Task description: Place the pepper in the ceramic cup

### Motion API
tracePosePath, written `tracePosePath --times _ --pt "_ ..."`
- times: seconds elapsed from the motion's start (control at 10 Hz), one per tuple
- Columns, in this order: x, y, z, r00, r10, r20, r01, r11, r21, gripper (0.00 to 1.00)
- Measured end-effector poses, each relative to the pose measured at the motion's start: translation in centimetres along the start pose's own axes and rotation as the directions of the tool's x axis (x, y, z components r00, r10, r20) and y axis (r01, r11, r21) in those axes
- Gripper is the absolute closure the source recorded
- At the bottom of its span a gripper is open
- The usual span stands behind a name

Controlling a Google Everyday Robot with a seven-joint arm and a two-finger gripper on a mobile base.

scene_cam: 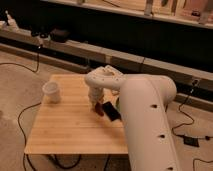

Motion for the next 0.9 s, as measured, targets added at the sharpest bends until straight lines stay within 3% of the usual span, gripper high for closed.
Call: tracePosePath --times 0.3,0.5,0.7,0.8,0.9 --pt "1.7 -2.3 -1.5 0.999 -0.022 -0.03 0.024 0.998 0.053 0.88" --pt "4.4 -5.0 -3.7 0.994 -0.068 -0.086 0.077 0.991 0.114 0.88" --pt "8.1 -8.5 -5.8 0.979 -0.114 -0.166 0.146 0.97 0.194 0.88" --pt "11.0 -10.6 -7.5 0.961 -0.13 -0.243 0.193 0.946 0.259 0.88" --pt "12.7 -11.5 -8.6 0.947 -0.131 -0.293 0.22 0.93 0.294 0.88"
